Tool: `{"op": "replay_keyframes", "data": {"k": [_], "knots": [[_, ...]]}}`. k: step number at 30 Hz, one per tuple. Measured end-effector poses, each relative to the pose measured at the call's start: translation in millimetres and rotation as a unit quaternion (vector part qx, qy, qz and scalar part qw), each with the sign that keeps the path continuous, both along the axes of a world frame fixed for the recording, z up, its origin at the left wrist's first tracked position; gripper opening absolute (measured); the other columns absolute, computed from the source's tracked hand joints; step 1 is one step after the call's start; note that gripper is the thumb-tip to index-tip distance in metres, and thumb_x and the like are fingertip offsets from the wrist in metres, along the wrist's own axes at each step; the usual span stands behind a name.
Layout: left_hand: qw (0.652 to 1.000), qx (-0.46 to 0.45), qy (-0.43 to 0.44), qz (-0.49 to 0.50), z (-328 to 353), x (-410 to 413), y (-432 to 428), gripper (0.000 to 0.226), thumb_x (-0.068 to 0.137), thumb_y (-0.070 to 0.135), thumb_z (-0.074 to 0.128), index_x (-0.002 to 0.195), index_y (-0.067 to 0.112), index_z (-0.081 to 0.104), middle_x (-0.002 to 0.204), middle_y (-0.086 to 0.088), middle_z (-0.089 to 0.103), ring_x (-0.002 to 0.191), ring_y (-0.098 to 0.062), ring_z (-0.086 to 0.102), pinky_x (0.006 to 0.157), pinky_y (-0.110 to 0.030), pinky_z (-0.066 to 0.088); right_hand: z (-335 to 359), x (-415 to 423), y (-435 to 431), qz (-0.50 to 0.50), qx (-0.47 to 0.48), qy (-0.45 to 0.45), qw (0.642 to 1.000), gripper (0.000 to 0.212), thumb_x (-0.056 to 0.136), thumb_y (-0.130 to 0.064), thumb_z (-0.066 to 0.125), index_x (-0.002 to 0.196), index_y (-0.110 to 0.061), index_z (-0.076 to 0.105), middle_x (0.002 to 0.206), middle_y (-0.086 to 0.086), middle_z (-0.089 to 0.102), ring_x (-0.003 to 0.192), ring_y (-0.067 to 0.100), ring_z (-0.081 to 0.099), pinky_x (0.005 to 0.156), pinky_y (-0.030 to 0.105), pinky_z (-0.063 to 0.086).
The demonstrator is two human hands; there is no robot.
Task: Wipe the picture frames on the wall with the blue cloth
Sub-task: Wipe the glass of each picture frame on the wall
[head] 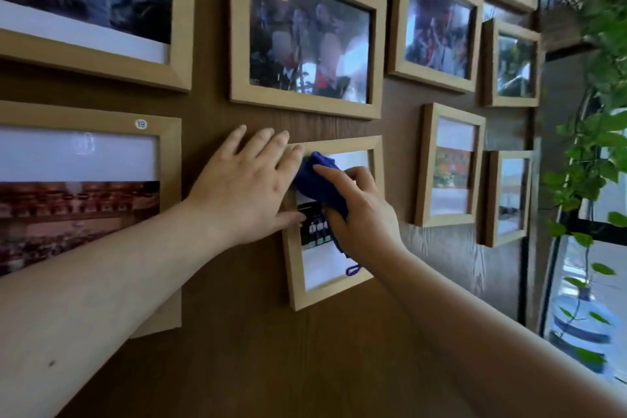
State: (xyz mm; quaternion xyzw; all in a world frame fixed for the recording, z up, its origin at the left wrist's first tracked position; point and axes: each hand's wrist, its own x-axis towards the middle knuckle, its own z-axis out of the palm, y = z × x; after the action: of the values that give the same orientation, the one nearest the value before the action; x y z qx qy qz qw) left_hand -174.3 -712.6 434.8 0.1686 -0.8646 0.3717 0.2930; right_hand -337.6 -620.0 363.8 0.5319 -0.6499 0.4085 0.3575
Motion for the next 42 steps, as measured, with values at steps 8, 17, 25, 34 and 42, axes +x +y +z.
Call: {"op": "replay_keyframes", "data": {"k": [8, 17, 25, 34, 42], "knots": [[1.0, -0.02, 0.003, -0.018, -4, -21, -12, 0.096, 0.081, 0.065, 0.053, 0.152, 0.017, 0.007, 0.161, -0.011, 0.011, 0.147, -0.03, 0.005, 0.118, -0.059, 0.006, -2, -3, -9, -0.053, 0.001, 0.093, 0.994, 0.048, 0.084, -0.02, 0.054, 0.131, -0.028, 0.051, 0.114, 0.01, 0.053, 0.07, 0.023, 0.058, 0.048, 0.026, 0.044], [0.999, -0.032, 0.004, -0.029, -5, -23, -20, 0.102, 0.079, 0.072, 0.048, 0.152, 0.016, 0.004, 0.162, -0.01, 0.007, 0.148, -0.03, 0.001, 0.117, -0.061, 0.002, -3, -50, 9, -0.184, -0.033, -0.009, 0.982, 0.049, 0.086, -0.021, 0.06, 0.133, -0.027, 0.047, 0.112, 0.009, 0.05, 0.077, 0.028, 0.055, 0.056, 0.033, 0.045], [0.998, -0.056, -0.021, -0.008, -3, -22, -23, 0.114, 0.073, 0.08, 0.045, 0.15, 0.014, -0.007, 0.161, -0.013, 0.0, 0.147, -0.032, -0.004, 0.116, -0.062, 0.0, -35, 0, -10, -0.079, 0.037, 0.08, 0.993, 0.05, 0.086, -0.028, 0.052, 0.136, -0.027, 0.044, 0.113, 0.011, 0.05, 0.072, 0.021, 0.054, 0.05, 0.027, 0.045], [0.998, -0.058, -0.027, 0.012, -6, -24, -21, 0.119, 0.072, 0.082, 0.044, 0.149, 0.01, -0.009, 0.161, -0.016, -0.003, 0.147, -0.034, -0.007, 0.115, -0.064, -0.001, -46, -30, 1, -0.142, -0.013, -0.024, 0.989, 0.05, 0.085, -0.023, 0.056, 0.133, -0.031, 0.045, 0.111, 0.005, 0.05, 0.071, 0.024, 0.056, 0.052, 0.036, 0.051], [0.997, -0.064, -0.03, 0.011, -5, -26, -21, 0.12, 0.071, 0.082, 0.047, 0.15, 0.008, -0.006, 0.16, -0.018, 0.001, 0.147, -0.035, -0.002, 0.114, -0.066, 0.002, -59, -19, 3, -0.112, 0.034, 0.053, 0.992, 0.045, 0.087, -0.024, 0.054, 0.132, -0.028, 0.051, 0.11, 0.007, 0.052, 0.071, 0.022, 0.055, 0.049, 0.028, 0.046]]}}
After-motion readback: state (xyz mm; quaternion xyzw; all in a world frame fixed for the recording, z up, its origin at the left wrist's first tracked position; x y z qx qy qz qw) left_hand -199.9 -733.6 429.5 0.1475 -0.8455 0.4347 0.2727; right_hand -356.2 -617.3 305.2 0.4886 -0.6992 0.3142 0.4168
